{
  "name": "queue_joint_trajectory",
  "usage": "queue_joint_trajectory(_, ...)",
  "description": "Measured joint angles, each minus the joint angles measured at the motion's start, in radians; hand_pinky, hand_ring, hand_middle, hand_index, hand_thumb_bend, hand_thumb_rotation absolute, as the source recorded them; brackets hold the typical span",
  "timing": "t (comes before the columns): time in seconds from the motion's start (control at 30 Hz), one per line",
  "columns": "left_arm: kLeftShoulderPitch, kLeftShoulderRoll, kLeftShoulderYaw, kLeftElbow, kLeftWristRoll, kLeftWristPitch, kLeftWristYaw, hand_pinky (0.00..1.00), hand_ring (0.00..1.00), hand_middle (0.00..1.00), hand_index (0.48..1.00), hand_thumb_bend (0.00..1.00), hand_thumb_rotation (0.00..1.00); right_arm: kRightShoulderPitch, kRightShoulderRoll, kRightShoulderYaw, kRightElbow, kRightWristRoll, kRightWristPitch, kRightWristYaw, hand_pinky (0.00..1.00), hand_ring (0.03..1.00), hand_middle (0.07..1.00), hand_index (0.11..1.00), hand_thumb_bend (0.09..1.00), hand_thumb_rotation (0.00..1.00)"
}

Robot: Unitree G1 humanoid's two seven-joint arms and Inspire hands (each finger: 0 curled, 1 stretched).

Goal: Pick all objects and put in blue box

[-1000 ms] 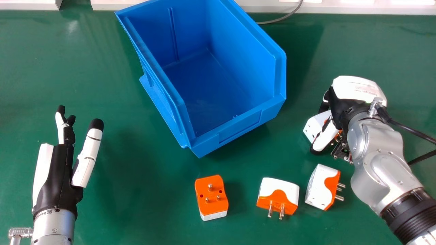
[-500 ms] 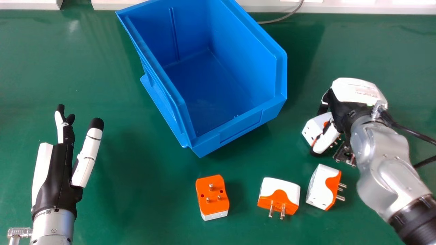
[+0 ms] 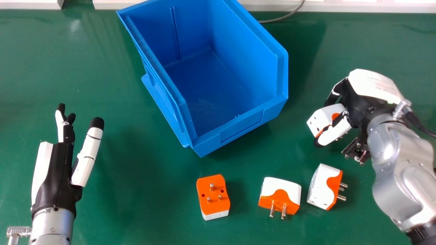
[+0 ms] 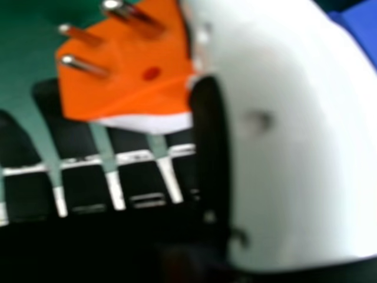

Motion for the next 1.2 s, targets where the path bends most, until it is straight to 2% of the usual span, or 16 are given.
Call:
queue_joint_trajectory(0.33, -0.007, 0.000, 0.007, 0.000, -0.003, 0.001, -0.005, 1.00, 1.00, 1.00, 1.000, 0.58, 1.00, 0.114, -0.064, -0.038, -0.320, -0.012, 0.061, 0.142, 0.39, 0.424, 0.549, 0.502, 0.502, 0.00)
queue_joint_trajectory(0.37, -0.008, 0.001, 0.011, 0.001, -0.004, 0.001, -0.005, 1.00, 1.00, 1.00, 1.000, 0.58, 1.00, 0.138, -0.072, -0.047, -0.377, -0.012, 0.063, 0.161, 0.39, 0.424, 0.549, 0.502, 0.502, 0.00)
queue_joint_trajectory(0.43, -0.008, 0.001, 0.014, 0.002, -0.008, 0.001, -0.005, 1.00, 1.00, 1.00, 1.000, 0.58, 1.00, 0.166, -0.077, -0.059, -0.449, -0.012, 0.062, 0.182, 0.39, 0.423, 0.550, 0.508, 0.502, 0.00)
queue_joint_trajectory(0.7, -0.011, 0.001, 0.016, 0.004, -0.009, 0.001, -0.005, 1.00, 1.00, 1.00, 1.000, 0.58, 1.00, 0.199, -0.069, -0.074, -0.627, -0.009, 0.048, 0.225, 0.36, 0.424, 0.554, 0.496, 0.502, 0.00)
queue_joint_trajectory(0.9, -0.014, 0.001, 0.015, 0.007, -0.008, 0.003, -0.003, 1.00, 1.00, 1.00, 1.000, 0.58, 1.00, 0.170, -0.025, -0.060, -0.665, -0.008, 0.018, 0.232, 0.35, 0.422, 0.554, 0.498, 0.501, 0.00)
queue_joint_trajectory(1.07, -0.027, 0.001, 0.010, 0.008, -0.008, 0.011, -0.003, 1.00, 1.00, 1.00, 1.000, 0.58, 1.00, 0.061, 0.070, -0.012, -0.599, 0.001, -0.050, 0.215, 0.31, 0.407, 0.537, 0.507, 0.502, 0.00)
queue_joint_trajectory(1.1, -0.026, 0.001, 0.012, 0.008, -0.008, 0.012, -0.002, 1.00, 1.00, 1.00, 1.000, 0.58, 1.00, 0.040, 0.083, -0.004, -0.578, 0.001, -0.062, 0.209, 0.31, 0.407, 0.537, 0.507, 0.502, 0.00)
queue_joint_trajectory(1.2, -0.027, 0.000, 0.011, 0.009, -0.008, 0.018, -0.002, 1.00, 1.00, 1.00, 1.000, 0.57, 1.00, -0.034, 0.130, 0.019, -0.493, 0.001, -0.077, 0.199, 0.35, 0.420, 0.542, 0.496, 0.502, 0.00)
